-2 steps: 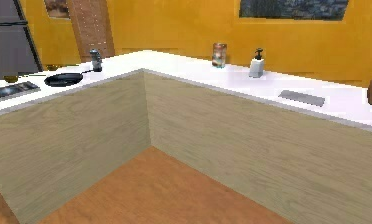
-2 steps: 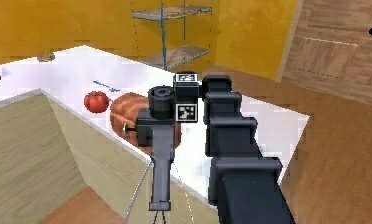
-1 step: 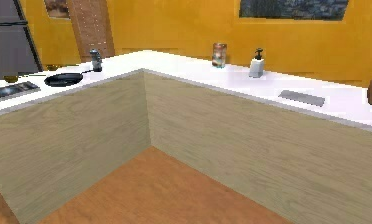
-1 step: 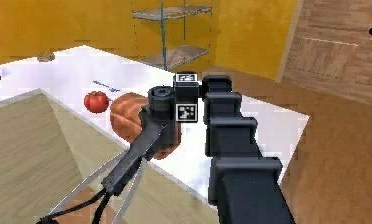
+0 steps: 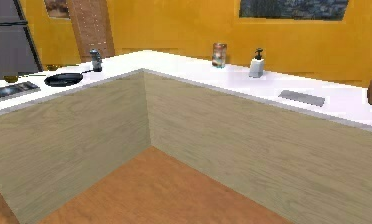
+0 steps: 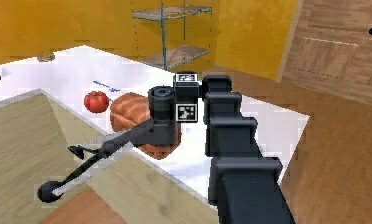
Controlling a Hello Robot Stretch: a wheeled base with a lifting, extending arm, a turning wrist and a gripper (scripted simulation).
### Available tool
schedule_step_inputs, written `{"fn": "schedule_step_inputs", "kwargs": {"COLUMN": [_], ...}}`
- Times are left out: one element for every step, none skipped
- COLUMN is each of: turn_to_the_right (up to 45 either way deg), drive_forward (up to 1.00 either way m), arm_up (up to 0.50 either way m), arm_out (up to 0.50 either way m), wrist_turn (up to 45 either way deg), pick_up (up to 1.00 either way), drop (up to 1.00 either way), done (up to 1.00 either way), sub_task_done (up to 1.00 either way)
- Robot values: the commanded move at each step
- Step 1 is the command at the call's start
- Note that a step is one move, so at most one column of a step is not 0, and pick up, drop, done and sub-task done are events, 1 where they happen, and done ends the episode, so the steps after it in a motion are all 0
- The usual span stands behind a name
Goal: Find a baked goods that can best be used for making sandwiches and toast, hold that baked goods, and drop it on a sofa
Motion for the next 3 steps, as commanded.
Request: {"fn": "schedule_step_inputs", "kwargs": {"turn_to_the_right": [0.0,0.0,0.0], "drive_forward": [0.00,0.00,0.00], "arm_up": [0.00,0.00,-0.08], "arm_out": [0.00,0.00,0.00], "wrist_turn": [45.0,27.0,0.0], "pick_up": [0.00,0.00,0.00], "drop": [0.00,0.00,0.00], "done": [0.00,0.00,0.00], "sub_task_done": [0.00,0.00,0.00]}}
